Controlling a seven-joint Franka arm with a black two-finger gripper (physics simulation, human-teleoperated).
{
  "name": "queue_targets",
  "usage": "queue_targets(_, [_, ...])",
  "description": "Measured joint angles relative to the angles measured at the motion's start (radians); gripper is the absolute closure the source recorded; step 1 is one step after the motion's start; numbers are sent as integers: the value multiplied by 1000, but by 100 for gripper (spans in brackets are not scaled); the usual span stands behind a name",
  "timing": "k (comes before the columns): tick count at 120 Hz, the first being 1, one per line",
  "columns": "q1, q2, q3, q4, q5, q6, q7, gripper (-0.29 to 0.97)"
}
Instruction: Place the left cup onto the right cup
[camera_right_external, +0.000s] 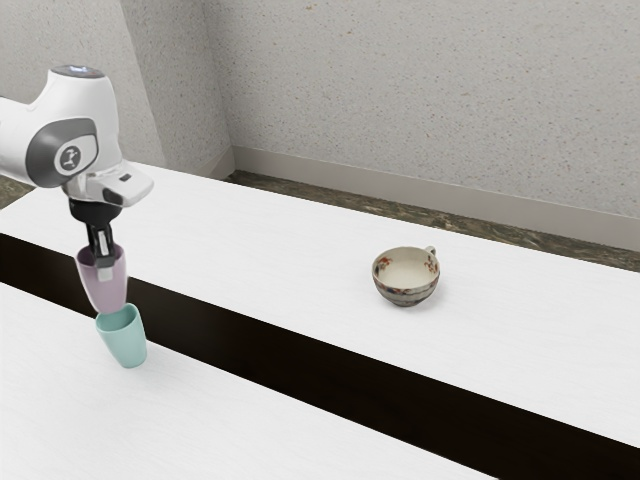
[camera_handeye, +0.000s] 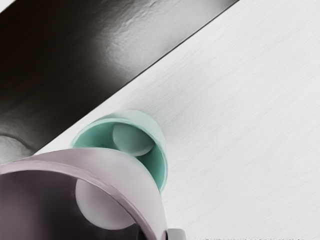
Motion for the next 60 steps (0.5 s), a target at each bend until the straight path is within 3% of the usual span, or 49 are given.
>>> queue_targets(60, [-46,46,-4,15,75,-42,-66,79])
